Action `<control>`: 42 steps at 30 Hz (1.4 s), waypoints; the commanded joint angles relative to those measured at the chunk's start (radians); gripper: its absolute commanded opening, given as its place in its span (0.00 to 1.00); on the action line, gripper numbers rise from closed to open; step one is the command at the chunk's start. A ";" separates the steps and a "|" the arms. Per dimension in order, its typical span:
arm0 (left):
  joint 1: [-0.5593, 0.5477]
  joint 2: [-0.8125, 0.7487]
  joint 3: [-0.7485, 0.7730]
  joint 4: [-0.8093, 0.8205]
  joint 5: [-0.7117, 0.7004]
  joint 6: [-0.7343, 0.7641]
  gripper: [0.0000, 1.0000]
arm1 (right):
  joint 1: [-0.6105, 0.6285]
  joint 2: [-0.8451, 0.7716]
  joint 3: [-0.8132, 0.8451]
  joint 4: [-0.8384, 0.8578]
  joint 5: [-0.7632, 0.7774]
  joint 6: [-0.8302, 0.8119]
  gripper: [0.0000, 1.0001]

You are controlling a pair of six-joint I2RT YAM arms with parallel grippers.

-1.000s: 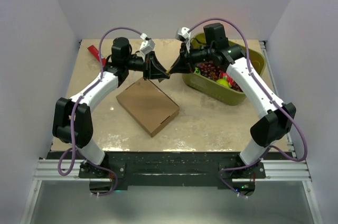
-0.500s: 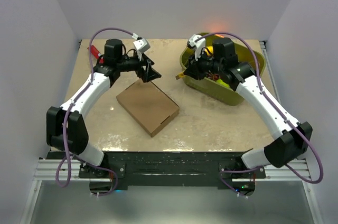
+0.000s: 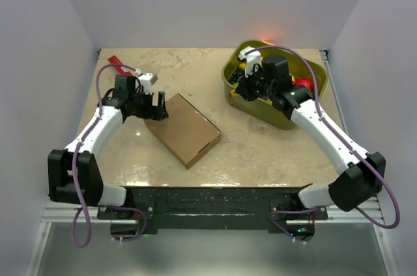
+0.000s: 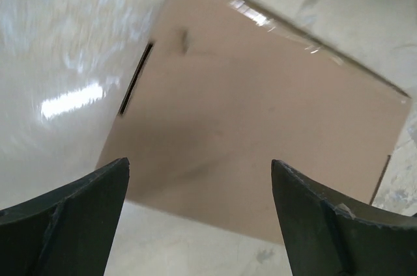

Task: Unpack the express box

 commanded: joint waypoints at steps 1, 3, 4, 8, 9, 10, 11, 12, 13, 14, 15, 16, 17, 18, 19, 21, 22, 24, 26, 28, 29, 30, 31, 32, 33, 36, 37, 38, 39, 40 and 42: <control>0.083 0.058 -0.053 -0.108 -0.002 -0.221 1.00 | 0.000 0.042 0.055 0.075 0.043 0.060 0.00; 0.106 0.069 -0.078 -0.090 0.061 -0.264 1.00 | -0.002 0.058 0.063 0.083 0.031 0.068 0.00; 0.114 0.086 -0.080 -0.081 0.080 -0.293 1.00 | -0.002 0.064 0.069 0.086 0.028 0.069 0.00; 0.123 0.142 -0.057 -0.001 0.192 -0.309 1.00 | 0.000 0.094 0.083 0.089 0.004 0.086 0.00; 0.123 0.158 -0.050 -0.001 0.192 -0.314 1.00 | 0.000 0.104 0.081 0.095 -0.004 0.086 0.00; 0.123 0.187 -0.050 0.000 0.196 -0.314 0.98 | 0.000 0.108 0.078 0.098 -0.022 0.086 0.00; 0.123 0.201 -0.053 0.009 0.207 -0.309 0.96 | 0.000 0.113 0.078 0.100 -0.026 0.086 0.00; 0.158 0.221 -0.064 0.010 0.216 -0.303 0.95 | 0.000 0.116 0.077 0.103 -0.029 0.114 0.00; 0.172 0.230 -0.069 0.010 0.221 -0.294 0.91 | 0.000 0.119 0.078 0.104 -0.033 0.115 0.00; 0.186 0.238 -0.073 0.000 0.224 -0.280 0.89 | 0.000 0.119 0.078 0.106 -0.036 0.116 0.00; 0.218 0.253 -0.081 -0.006 0.226 -0.245 0.87 | 0.000 0.121 0.078 0.108 -0.041 0.116 0.00; 0.239 0.259 -0.086 -0.016 0.227 -0.231 0.81 | -0.002 0.125 0.080 0.108 -0.044 0.114 0.00; 0.261 0.265 -0.099 -0.016 0.229 -0.219 0.77 | 0.000 0.125 0.081 0.109 -0.047 0.115 0.00; 0.304 0.276 -0.106 -0.013 0.248 -0.199 0.72 | 0.000 0.127 0.078 0.114 -0.049 0.116 0.00; 0.321 0.284 -0.109 -0.007 0.252 -0.188 0.63 | 0.000 0.128 0.077 0.114 -0.050 0.114 0.00; 0.356 0.305 -0.118 0.003 0.285 -0.142 0.54 | 0.000 0.128 0.075 0.115 -0.061 0.111 0.00; 0.362 0.314 -0.119 0.016 0.310 -0.116 0.48 | -0.002 0.127 0.073 0.114 -0.064 0.109 0.00; 0.364 0.366 -0.119 0.008 0.383 -0.023 0.42 | 0.000 0.119 0.058 0.118 -0.075 0.102 0.00; 0.370 0.402 -0.132 -0.001 0.419 0.007 0.35 | -0.002 0.108 0.046 0.117 -0.075 0.100 0.00; 0.381 0.437 -0.139 0.016 0.473 0.025 0.28 | -0.002 0.104 0.029 0.117 -0.078 0.099 0.00; 0.382 0.446 -0.141 0.020 0.473 0.054 0.25 | -0.002 0.101 0.026 0.118 -0.081 0.100 0.00; 0.388 0.457 -0.141 0.025 0.491 0.074 0.21 | -0.002 0.096 0.018 0.114 -0.087 0.099 0.00; 0.391 0.462 -0.141 0.028 0.493 0.087 0.16 | 0.000 0.095 0.015 0.112 -0.093 0.100 0.00; 0.395 0.468 -0.142 0.028 0.486 0.093 0.14 | 0.000 0.091 0.012 0.109 -0.098 0.067 0.00; 0.405 0.475 -0.142 0.030 0.482 0.097 0.12 | 0.000 0.087 0.005 0.105 -0.102 0.062 0.00; 0.427 0.489 -0.142 0.034 0.508 0.102 0.06 | -0.002 0.052 -0.035 0.100 -0.105 0.033 0.00; 0.431 0.494 -0.139 0.030 0.514 0.107 0.04 | -0.002 0.041 -0.051 0.103 -0.102 0.027 0.00; 0.436 0.500 -0.133 0.026 0.522 0.111 0.03 | -0.002 0.030 -0.066 0.106 -0.102 0.016 0.00; 0.439 0.512 -0.129 0.025 0.532 0.122 0.03 | 0.000 0.018 -0.092 0.111 -0.102 0.013 0.00; 0.441 0.517 -0.126 0.020 0.542 0.127 0.03 | -0.002 0.004 -0.101 0.111 -0.105 0.013 0.00; 0.442 0.538 -0.110 0.020 0.551 0.136 0.02 | -0.002 -0.005 -0.121 0.109 -0.119 0.016 0.00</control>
